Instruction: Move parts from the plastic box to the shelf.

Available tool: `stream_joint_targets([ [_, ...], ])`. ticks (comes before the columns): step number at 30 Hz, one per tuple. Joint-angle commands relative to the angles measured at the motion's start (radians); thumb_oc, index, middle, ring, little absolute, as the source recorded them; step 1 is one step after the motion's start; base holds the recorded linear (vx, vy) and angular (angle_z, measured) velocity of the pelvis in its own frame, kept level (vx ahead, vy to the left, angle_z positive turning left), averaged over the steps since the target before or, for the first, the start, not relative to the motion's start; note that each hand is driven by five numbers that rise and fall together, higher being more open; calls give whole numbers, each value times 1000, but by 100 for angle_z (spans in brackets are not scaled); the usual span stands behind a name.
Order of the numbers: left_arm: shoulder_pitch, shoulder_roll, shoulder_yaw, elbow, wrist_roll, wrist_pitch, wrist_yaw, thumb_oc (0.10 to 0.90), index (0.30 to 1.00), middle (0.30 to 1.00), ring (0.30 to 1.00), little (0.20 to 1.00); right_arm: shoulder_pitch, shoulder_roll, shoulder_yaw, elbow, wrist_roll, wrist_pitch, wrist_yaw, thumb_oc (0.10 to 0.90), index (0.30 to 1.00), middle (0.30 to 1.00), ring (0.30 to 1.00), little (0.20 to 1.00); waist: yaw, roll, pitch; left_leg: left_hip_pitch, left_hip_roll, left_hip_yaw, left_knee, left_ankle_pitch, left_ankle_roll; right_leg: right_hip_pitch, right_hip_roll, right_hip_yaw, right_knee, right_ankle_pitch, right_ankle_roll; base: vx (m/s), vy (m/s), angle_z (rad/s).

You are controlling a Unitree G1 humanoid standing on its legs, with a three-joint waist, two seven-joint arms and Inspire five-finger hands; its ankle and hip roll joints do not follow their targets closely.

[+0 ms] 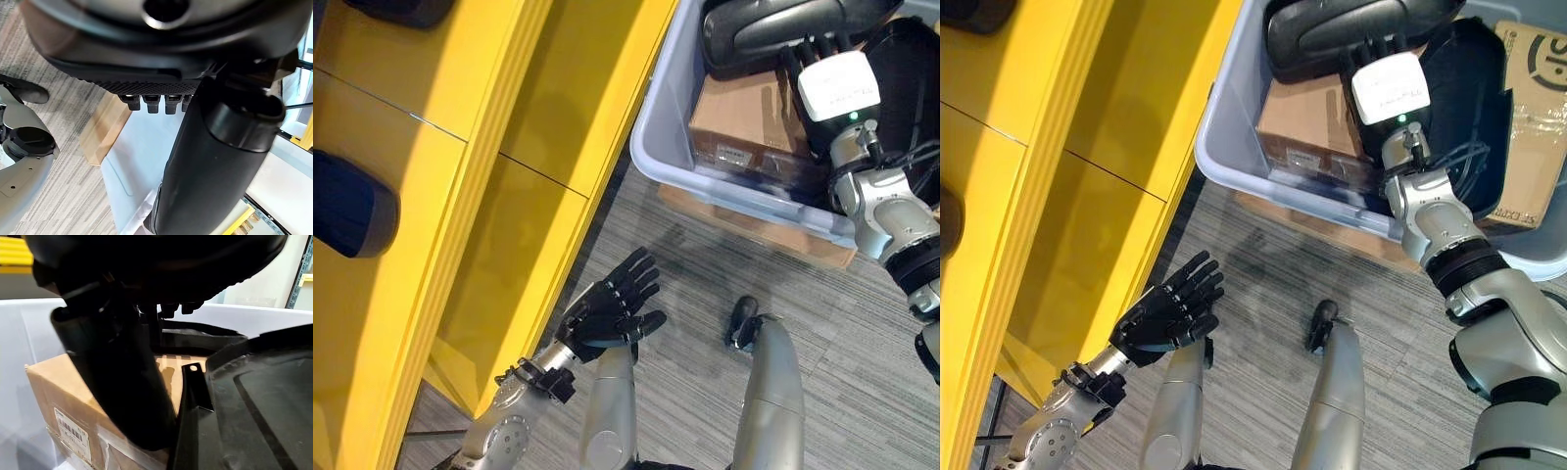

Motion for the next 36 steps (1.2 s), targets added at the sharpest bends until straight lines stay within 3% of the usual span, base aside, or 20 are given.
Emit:
stream_joint_targets([
  [1, 25, 43, -6, -131, -43, -78, -78, 900, 1000, 1000, 1000, 1000, -219, -35, 40, 84, -34, 56, -76, 900, 1000, 1000, 1000, 1000, 35, 28, -8, -48, 58, -5, 137, -121, -10, 11, -9, 85, 47, -64, 70, -2, -128, 2],
  [4, 26, 49, -4, -129, -26, -78, -86, 900, 1000, 1000, 1000, 1000, -252, -38, 73, 91, -27, 95, -62, 900, 1000, 1000, 1000, 1000, 41, 23, -8, -79, 62, -12, 154, -121, -10, -10, -14, 81, 67, -71, 66, -13, -137, 4],
  [9, 30, 67, 3, -126, 0, -105, -90, 900, 1000, 1000, 1000, 1000, -247, -43, 59, 104, 0, 98, -141, 900, 1000, 1000, 1000, 1000, 40, 12, -8, -106, 64, -13, 224, -154, -1, -15, -18, 71, 104, -90, 61, -24, -230, 10],
  [13, 14, 77, 5, -130, 40, -100, -144, 900, 1000, 1000, 1000, 1000, -199, -69, -16, 59, 3, 152, -184, 900, 1000, 1000, 1000, 1000, -9, 17, -8, -35, 108, 99, 241, -181, -3, 35, -46, 50, 107, -101, 56, -85, -310, 27],
  [14, -2, 77, 2, -136, 62, -93, -160, 900, 1000, 1000, 1000, 1000, -173, -84, -49, 47, -4, 166, -165, 900, 1000, 1000, 1000, 1000, -36, 24, -8, -16, 123, 151, 276, -162, -14, 59, -58, 38, 92, -100, 49, -120, -268, 59],
  [15, -5, 78, 2, -138, 61, -89, -161, 900, 1000, 1000, 1000, 1000, -164, -86, -57, 46, -8, 166, -162, 900, 1000, 1000, 1000, 1000, -40, 27, -8, -14, 123, 156, 286, -158, -16, 67, -58, 35, 88, -102, 46, -85, -177, 75],
  [17, -15, 80, 11, -146, 13, -79, -145, 900, 1000, 1000, 1000, 1000, -145, -93, -68, 51, -17, 126, -163, 900, 1000, 1000, 1000, 1000, -33, 44, -8, -13, 50, 129, 333, -206, 13, 94, -39, 45, 58, -98, 37, 23, 71, 76],
  [18, -24, 81, 22, -150, -9, -73, -136, 900, 1000, 1000, 1000, 1000, -137, -85, -69, 71, -28, 102, -174, 900, 1000, 1000, 1000, 1000, -12, 55, -8, -29, -21, 90, 325, -231, 38, 107, -11, 58, 37, -92, 36, 57, 111, 50],
  [19, -27, 82, 23, -150, -12, -73, -137, 900, 1000, 1000, 1000, 1000, -137, -84, -70, 72, -28, 100, -173, 900, 1000, 1000, 1000, 1000, -7, 56, -8, -30, -31, 84, 314, -230, 41, 111, -6, 57, 35, -92, 36, 85, 89, -1],
  [20, -36, 86, 24, -148, -13, -74, -148, 900, 1000, 1000, 1000, 1000, -139, -75, -66, 73, -27, 109, -160, 900, 1000, 1000, 1000, 1000, 13, 59, -8, -38, -61, 67, 241, -185, 33, 131, 22, 47, 21, -98, 35, 72, 23, -57],
  [23, -42, 91, 20, -145, 8, -92, -167, 900, 1000, 1000, 1000, 1000, -138, -53, -65, 79, -8, 141, -178, 900, 1000, 1000, 1000, 1000, 43, 63, -8, -72, -74, 47, 129, -76, 2, 154, 70, 26, 12, -108, 26, 100, -41, -55],
  [24, -41, 97, 13, -144, 20, -109, -174, 900, 1000, 1000, 1000, 1000, -128, -36, -69, 87, 3, 163, -195, 900, 1000, 1000, 1000, 1000, 61, 62, -8, -92, -78, 30, 65, -9, -16, 174, 100, 16, 15, -124, 18, 145, -90, -15],
  [26, -35, 103, 10, -152, 42, -121, -177, 900, 1000, 1000, 1000, 1000, -99, -9, -93, 98, 51, 186, -231, 900, 1000, 1000, 1000, 1000, 85, 58, -8, -127, -79, 5, -2, 73, -32, 202, 142, 5, 33, -159, 6, 240, -115, -21],
  [28, -27, 109, 12, -159, 49, -117, -174, 900, 1000, 1000, 1000, 1000, -57, 19, -133, 111, 47, 180, -257, 900, 1000, 1000, 1000, 1000, 101, 49, -8, -149, -90, -22, -59, 112, -35, 243, 184, -4, 43, -192, -9, 315, -49, -26],
  [30, -35, 123, 25, -155, 25, -109, -149, 900, 1000, 1000, 1000, 1000, -45, 47, -151, 128, 20, 123, -257, 900, 1000, 1000, 1000, 1000, 135, 40, -8, -147, -137, -100, -44, 101, -8, 279, 231, 3, 59, -188, -21, 311, 189, -44],
  [31, -34, 125, 36, -150, 26, -99, -151, 900, 1000, 1000, 1000, 1000, -49, 59, -146, 125, 24, 118, -247, 900, 1000, 1000, 1000, 1000, 154, 24, -8, -134, -166, -161, -10, 91, 2, 302, 240, 20, 55, -183, -20, 298, 201, -115],
  [32, -37, 126, 45, -151, 25, -79, -152, 900, 1000, 1000, 1000, 1000, -38, 63, -149, 111, 36, 125, -241, 900, 1000, 1000, 1000, 1000, 164, 15, -8, -131, -183, -181, 23, 81, 7, 327, 238, 25, 49, -183, -19, 337, 57, -168],
  [33, -41, 116, 41, -150, 38, -65, -147, 900, 1000, 1000, 1000, 1000, -21, 68, -150, 103, 45, 129, -247, 900, 1000, 1000, 1000, 1000, 170, 5, -8, -130, -202, -184, 29, 71, 5, 369, 236, 26, 35, -193, -18, 255, -20, -170],
  [35, -57, 112, 37, -140, 55, -63, -137, 900, 1000, 1000, 1000, 1000, -10, 75, -161, 95, 41, 137, -252, 900, 1000, 1000, 1000, 1000, 176, 10, -8, -149, -207, -176, 44, 80, 9, 386, 241, 11, 20, -178, -17, 191, -42, -42],
  [36, -69, 107, 26, -124, 70, -70, -133, 900, 1000, 1000, 1000, 1000, 6, 82, -166, 89, 43, 145, -252, 900, 1000, 1000, 1000, 1000, 172, -3, -8, -151, -223, -157, 61, 60, 20, 429, 231, 7, -14, -174, -11, 183, -64, 14],
])
